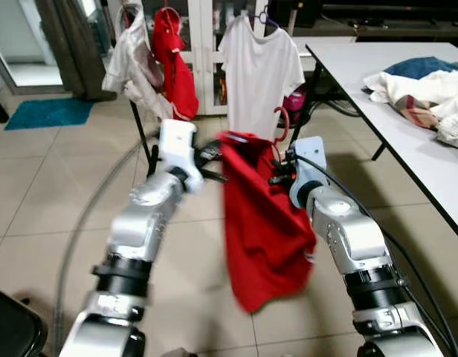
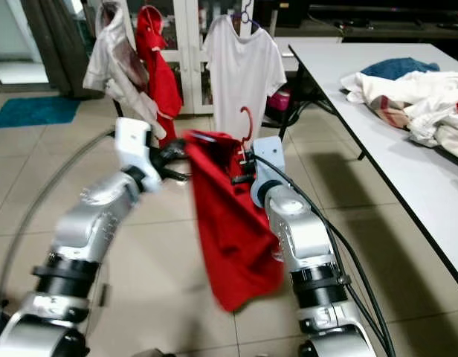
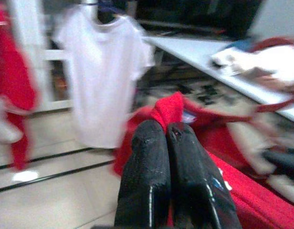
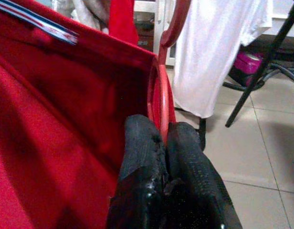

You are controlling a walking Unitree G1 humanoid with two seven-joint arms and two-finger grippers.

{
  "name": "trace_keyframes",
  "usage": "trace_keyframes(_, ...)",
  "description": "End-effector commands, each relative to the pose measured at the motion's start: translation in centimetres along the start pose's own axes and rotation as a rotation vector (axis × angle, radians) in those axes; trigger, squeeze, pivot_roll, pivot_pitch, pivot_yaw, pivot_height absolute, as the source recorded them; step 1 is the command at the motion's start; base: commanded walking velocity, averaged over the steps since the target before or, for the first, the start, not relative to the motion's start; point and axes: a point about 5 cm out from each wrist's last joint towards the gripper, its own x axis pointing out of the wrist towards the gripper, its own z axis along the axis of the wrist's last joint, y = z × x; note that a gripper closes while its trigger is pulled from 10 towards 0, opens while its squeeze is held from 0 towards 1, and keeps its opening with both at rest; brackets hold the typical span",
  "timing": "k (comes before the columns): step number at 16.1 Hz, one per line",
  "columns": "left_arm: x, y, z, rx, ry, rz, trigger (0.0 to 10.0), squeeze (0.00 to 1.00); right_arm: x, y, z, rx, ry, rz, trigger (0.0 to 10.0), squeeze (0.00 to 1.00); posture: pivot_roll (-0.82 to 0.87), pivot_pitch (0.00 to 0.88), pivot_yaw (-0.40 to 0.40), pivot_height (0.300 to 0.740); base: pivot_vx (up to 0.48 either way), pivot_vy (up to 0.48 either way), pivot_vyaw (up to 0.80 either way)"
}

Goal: Hang hanger

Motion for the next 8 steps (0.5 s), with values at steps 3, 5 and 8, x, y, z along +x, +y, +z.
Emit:
trace_keyframes(3,-0.4,2.5,0.2,0.09,0.02,0.138,0.0,0.0,-0.8,-0.1,-2.0,-0.163,0.142,0.102,10.0,0.0,-0.12,0.0,0.008,0.74,0.0,0.0,0.0)
trace_keyframes(5,-0.5,2.9,-0.2,0.126,0.03,0.154,0.0,0.0,-1.7,-0.9,-3.4,-0.237,0.251,0.155,10.0,0.0,-0.12,0.0,0.009,0.74,0.0,0.0,0.0)
trace_keyframes(8,-0.3,2.2,-1.0,0.136,0.067,0.105,0.0,0.0,-2.7,-1.8,-3.6,-0.325,0.317,0.221,10.0,0.0,-0.13,0.0,0.012,0.74,0.0,0.0,0.0)
